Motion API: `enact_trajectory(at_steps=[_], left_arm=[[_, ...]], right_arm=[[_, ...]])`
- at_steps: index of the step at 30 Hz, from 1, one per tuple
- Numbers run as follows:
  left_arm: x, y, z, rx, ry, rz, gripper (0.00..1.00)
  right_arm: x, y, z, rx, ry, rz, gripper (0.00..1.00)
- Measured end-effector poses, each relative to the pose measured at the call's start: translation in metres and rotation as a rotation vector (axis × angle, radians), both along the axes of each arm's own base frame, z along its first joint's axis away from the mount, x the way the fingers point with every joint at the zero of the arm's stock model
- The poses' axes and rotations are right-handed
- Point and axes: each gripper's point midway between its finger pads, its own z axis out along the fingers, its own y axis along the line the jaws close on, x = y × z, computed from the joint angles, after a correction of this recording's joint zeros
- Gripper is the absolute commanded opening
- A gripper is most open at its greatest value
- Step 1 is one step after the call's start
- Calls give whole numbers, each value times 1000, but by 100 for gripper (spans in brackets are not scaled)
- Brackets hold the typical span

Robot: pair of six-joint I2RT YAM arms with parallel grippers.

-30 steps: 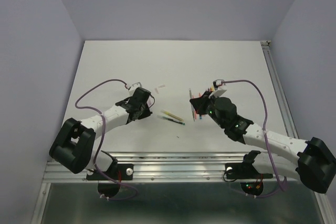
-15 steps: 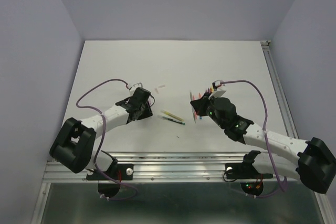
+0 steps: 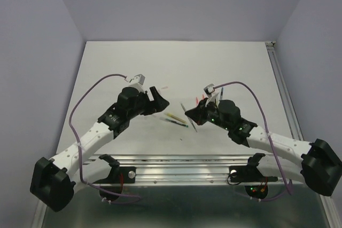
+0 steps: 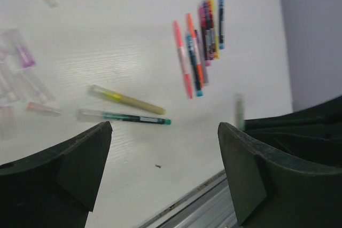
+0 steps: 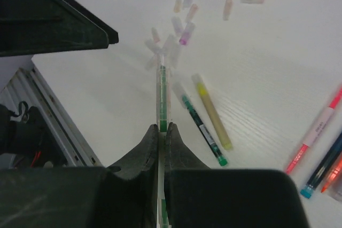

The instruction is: Open the pen caps

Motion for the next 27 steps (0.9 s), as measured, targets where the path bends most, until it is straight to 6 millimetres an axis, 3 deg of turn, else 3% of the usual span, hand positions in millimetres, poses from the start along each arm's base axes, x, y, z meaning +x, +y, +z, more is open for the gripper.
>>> enact_trajectory(at_steps=[2, 5, 11, 19, 27], left_arm=[[-5, -9, 20, -80, -53, -43, 99], [-14, -19, 40, -181, -106, -99, 99], [-18, -34, 46, -249, -104, -152, 99], [-19, -49, 50, -305, -90, -190, 76], [-19, -56, 57, -346, -91, -190, 75]], right_arm=[[-7, 9, -2, 4, -1, 73, 1], [-17, 20, -6, 16, 12, 157, 1], [-24, 37, 4, 97, 10, 242, 1], [-27, 50, 4, 159, 36, 286, 1], [-22, 57, 8, 210, 41, 282, 1]])
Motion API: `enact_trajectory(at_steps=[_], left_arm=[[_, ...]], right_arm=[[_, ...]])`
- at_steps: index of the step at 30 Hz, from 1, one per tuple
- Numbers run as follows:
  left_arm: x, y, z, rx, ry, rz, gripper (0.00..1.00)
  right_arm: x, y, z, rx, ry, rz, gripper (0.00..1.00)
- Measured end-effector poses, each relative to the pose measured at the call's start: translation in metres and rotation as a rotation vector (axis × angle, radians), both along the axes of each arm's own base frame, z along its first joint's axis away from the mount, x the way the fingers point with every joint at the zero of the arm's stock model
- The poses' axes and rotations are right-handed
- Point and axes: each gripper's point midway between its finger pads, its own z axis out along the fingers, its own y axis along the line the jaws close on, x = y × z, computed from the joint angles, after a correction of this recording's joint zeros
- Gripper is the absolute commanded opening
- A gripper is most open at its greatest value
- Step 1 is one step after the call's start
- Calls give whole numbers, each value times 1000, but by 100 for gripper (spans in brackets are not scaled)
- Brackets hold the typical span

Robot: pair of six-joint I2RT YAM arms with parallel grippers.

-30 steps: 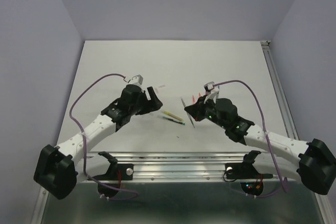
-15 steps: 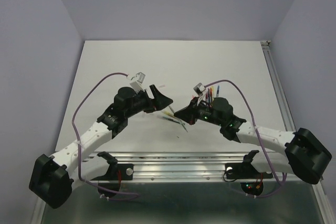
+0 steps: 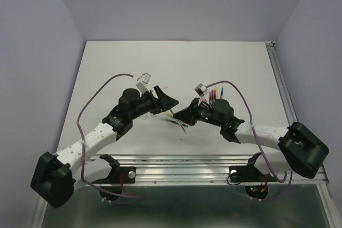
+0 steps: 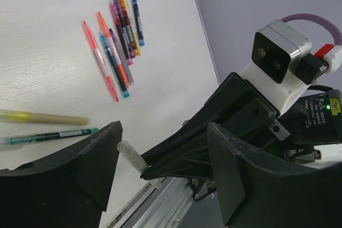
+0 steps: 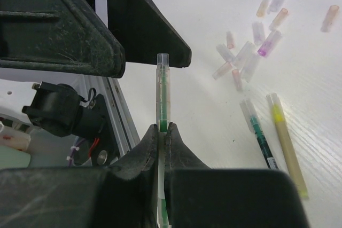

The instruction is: Open the pen caps

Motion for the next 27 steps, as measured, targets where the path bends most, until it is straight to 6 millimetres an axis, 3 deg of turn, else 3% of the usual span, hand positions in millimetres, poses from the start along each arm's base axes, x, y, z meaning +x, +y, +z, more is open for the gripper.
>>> enact_trajectory(at_steps=[5, 8, 15, 17, 27], left_arm=[[0, -1, -5, 2, 14, 2, 56], [2, 0, -10, 12, 23, 13, 55], [5, 1, -12, 20, 21, 28, 43], [5, 2, -13, 24, 21, 32, 35], [9, 4, -19, 47, 26, 45, 34]], right_arm=[[1, 3, -1, 13, 11, 2, 1], [2, 4, 0, 24, 14, 2, 1], [7, 5, 1, 41, 19, -18, 1], [8, 6, 1, 44, 21, -26, 1], [12, 7, 2, 47, 20, -37, 1]])
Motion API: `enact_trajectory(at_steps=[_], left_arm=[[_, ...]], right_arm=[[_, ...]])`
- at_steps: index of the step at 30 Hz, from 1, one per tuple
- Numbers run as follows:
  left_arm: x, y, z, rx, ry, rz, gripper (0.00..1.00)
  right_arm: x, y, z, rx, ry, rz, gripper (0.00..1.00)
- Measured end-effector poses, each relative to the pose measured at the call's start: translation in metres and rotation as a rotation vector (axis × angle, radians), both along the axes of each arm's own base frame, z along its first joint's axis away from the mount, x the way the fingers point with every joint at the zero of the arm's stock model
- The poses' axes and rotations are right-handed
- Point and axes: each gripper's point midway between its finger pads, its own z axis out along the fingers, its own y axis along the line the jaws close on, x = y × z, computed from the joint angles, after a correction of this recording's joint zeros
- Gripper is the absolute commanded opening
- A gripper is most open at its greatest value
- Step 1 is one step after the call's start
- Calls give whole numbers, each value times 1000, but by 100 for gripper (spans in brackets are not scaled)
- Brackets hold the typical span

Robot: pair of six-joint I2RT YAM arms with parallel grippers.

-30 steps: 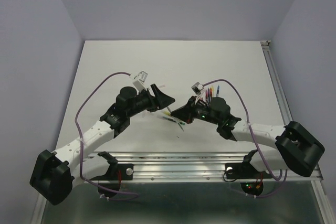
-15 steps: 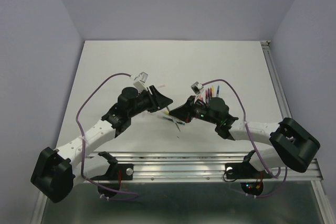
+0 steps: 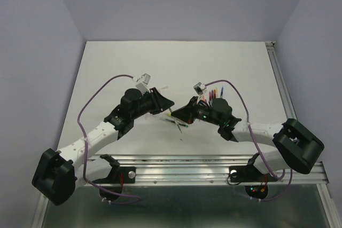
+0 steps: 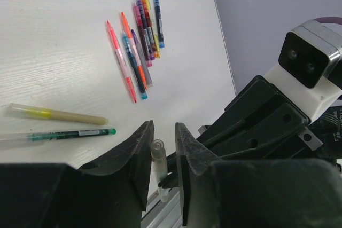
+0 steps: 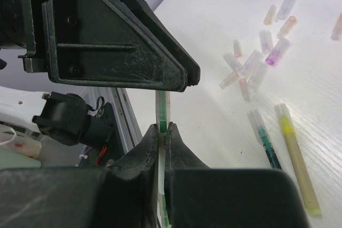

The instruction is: Open the pen caps

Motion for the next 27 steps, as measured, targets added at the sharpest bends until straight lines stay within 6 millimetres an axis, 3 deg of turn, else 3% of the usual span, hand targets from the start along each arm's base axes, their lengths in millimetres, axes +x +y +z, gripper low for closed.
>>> enact_trajectory(at_steps=[5, 6, 9, 10, 12, 14, 15, 18, 20, 23, 26, 27], left_arm=[[-1, -1, 0, 3, -2, -5, 32], [-1, -1, 0, 4, -3, -7, 28], [-1, 0, -2, 10, -4, -5, 0], [-1, 0, -2, 11, -5, -3, 0], [-1, 0, -2, 13, -2, -1, 0], [-1, 1, -4, 16, 4, 1, 0], [-1, 1, -5, 17, 9, 2, 0], [-2, 1, -5, 15, 16, 6, 0], [-1, 1, -5, 13, 19, 16, 0], [1, 2, -5, 16, 22, 33, 0], [2, 4, -7, 17, 30, 47, 0], [3, 4, -7, 17, 30, 52, 0]], right_arm=[[4, 2, 5, 1, -3, -12, 1], [6, 2, 7, 0, -3, -14, 1], [8, 4, 10, -1, -6, -15, 1], [8, 4, 10, -3, -6, -15, 1], [8, 4, 8, -10, -2, -15, 10], [8, 4, 7, -18, 0, -17, 29], [8, 4, 6, -21, 2, -17, 34], [9, 5, 6, -38, 0, -11, 39], [10, 7, 6, -45, 0, -6, 39], [11, 9, 4, -55, 4, 3, 28], [10, 11, 3, -59, 5, 16, 28], [10, 12, 2, -61, 7, 19, 19]])
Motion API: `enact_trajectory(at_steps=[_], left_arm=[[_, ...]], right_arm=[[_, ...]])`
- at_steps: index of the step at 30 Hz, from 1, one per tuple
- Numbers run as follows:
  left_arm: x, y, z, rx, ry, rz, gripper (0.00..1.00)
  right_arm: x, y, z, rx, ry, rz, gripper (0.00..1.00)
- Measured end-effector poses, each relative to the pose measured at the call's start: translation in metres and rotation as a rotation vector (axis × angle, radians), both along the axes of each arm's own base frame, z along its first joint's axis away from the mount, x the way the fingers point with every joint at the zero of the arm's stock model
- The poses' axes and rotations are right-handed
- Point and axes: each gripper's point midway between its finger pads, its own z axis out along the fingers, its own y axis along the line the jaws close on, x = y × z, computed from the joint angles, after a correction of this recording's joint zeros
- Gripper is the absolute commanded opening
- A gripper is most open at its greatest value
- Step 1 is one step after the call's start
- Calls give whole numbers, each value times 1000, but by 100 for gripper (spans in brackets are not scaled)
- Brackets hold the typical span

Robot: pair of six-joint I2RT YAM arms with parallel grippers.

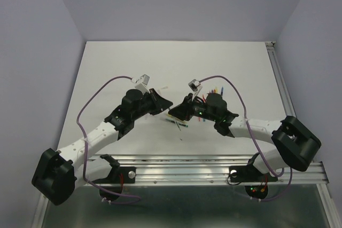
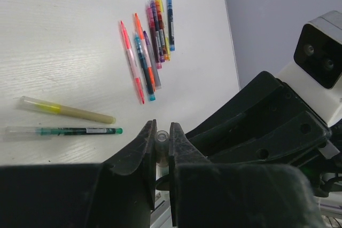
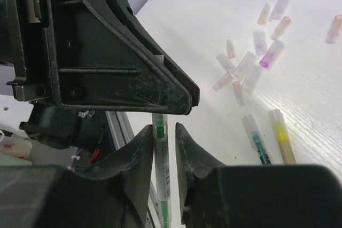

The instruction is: Open the pen caps

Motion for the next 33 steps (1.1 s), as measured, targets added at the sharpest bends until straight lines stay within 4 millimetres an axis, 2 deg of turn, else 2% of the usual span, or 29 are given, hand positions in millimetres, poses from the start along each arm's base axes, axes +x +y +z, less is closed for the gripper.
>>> enact_trajectory(at_steps=[1, 2, 4, 11, 16, 17, 18, 21, 22, 24, 28, 30, 33], left_arm=[[0, 0, 0, 0, 0, 2, 0], [1, 1, 0, 0, 0, 7, 0], [2, 1, -1, 3, 2, 14, 0], [5, 3, 2, 12, 8, 34, 0], [-4, -3, 7, -7, 28, -29, 0], [1, 0, 8, -2, 16, -13, 0], [15, 11, 10, 7, -1, 47, 0], [67, 61, 25, 22, -59, 270, 0], [79, 75, 29, 23, -75, 326, 0], [87, 84, 34, 25, -92, 358, 0], [91, 92, 21, 62, -61, 373, 0], [91, 97, 7, 111, -15, 382, 0], [90, 104, -18, 204, 74, 394, 0]], right_arm=[[-1, 0, -2, -5, 6, 5, 12], [-1, 0, -3, -7, 7, 7, 12], [-3, 1, -3, -8, 8, 16, 1], [-9, -1, -3, -5, 10, 36, 1], [-21, -12, -1, 30, 7, 22, 1], [-28, -14, -4, 26, 17, 38, 1], [-41, -20, -15, 10, 49, 61, 1], [-79, -39, -59, -75, 178, 116, 1], [-85, -43, -67, -92, 202, 122, 1], [-93, -50, -72, -107, 229, 125, 1], [-87, -55, -61, -93, 208, 73, 1], [-77, -59, -62, -120, 211, 10, 1], [-52, -66, -72, -207, 230, -127, 1]])
